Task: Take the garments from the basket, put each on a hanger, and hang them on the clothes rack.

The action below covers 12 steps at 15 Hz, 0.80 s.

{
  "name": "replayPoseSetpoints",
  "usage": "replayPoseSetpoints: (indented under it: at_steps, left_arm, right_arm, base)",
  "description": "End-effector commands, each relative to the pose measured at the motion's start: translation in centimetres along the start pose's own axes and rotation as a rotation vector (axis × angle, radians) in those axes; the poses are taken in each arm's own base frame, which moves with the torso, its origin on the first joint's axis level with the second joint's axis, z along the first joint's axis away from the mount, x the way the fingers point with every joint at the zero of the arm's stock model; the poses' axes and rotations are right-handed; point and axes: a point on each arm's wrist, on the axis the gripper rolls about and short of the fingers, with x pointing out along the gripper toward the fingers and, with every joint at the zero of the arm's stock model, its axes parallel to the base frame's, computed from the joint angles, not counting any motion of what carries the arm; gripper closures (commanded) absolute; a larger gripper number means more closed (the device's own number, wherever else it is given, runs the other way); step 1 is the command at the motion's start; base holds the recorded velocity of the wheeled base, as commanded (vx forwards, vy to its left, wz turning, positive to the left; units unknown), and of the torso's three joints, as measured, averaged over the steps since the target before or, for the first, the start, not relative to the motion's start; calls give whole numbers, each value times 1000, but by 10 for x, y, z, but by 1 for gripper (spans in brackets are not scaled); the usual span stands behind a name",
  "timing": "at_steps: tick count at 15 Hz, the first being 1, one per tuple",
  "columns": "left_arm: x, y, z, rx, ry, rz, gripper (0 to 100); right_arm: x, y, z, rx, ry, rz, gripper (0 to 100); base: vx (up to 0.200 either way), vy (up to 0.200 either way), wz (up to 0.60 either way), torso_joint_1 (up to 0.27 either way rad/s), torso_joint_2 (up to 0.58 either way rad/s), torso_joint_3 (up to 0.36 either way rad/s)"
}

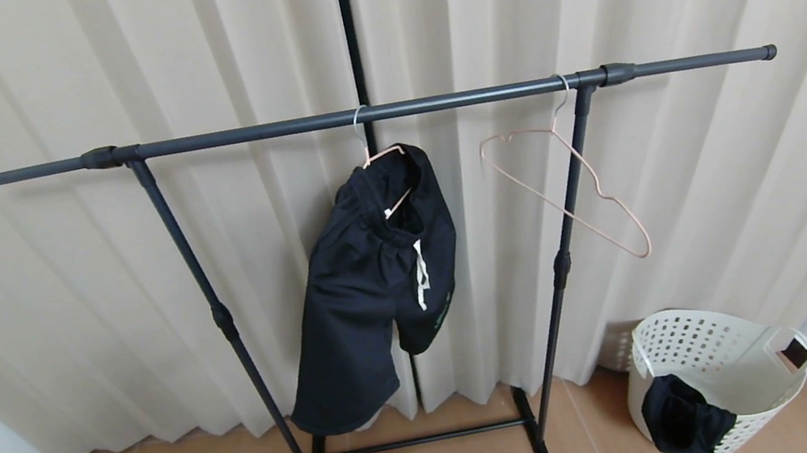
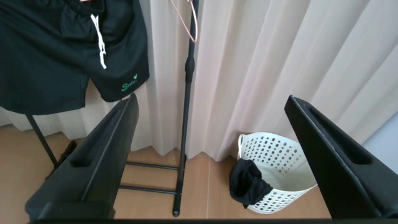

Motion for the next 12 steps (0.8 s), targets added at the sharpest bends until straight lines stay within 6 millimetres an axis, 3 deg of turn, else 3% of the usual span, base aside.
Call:
replayPoseSetpoints:
  at_steps: [1,7,12]
  left_arm:
    - [0,2,1,7,-4,103,0]
    - [-5,0,-1,27,-64,240,0]
    - [-9,-1,-2,-65,-120,254,0]
  right_arm:
    - [0,0,0,0,1,1,0]
    - [0,0,0,0,1,1,0]
    - [0,0,0,3,1,1,0]
  base:
    - [0,0,0,0,0,0]
    - [0,0,0,0,0,0]
    - [0,0,0,0,0,0]
